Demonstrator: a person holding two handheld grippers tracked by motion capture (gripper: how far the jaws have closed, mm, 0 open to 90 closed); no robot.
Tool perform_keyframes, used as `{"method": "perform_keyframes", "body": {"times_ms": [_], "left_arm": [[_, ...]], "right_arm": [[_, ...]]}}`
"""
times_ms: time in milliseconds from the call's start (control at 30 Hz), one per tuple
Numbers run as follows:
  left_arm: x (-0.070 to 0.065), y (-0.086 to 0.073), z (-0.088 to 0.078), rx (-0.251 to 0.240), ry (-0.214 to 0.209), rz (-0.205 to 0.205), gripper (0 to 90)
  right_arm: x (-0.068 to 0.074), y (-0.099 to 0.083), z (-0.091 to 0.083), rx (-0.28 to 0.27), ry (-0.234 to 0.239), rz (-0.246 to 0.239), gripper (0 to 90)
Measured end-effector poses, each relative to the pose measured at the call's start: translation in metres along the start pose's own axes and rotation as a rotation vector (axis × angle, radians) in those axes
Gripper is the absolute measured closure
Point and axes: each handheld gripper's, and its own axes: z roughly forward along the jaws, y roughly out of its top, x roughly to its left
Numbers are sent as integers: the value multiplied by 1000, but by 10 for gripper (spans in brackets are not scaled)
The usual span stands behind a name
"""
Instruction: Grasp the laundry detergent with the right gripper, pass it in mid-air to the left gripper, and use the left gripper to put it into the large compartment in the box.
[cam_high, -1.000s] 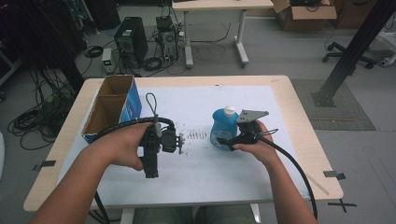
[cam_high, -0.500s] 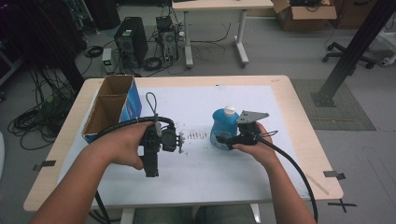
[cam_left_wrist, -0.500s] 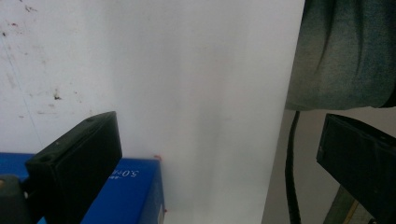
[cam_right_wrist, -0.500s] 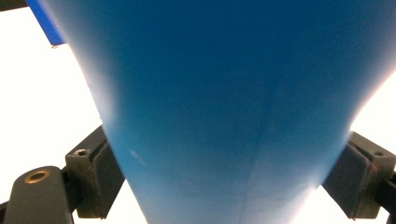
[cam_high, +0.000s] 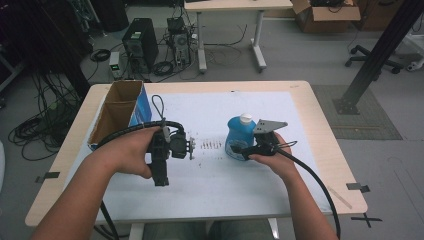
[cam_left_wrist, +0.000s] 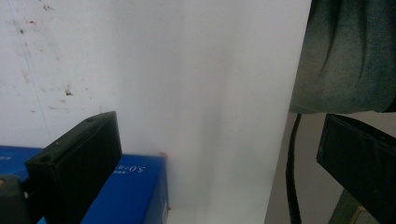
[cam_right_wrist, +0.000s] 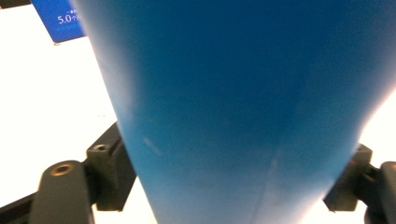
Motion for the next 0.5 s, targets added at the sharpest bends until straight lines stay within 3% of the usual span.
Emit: {"method": "perform_keyframes", "body": {"times_ms": [500], "left_arm": [[0, 3, 1, 2, -4, 3, 4]], "right_arm": [[0, -4, 0, -20, 7, -14, 379]]}}
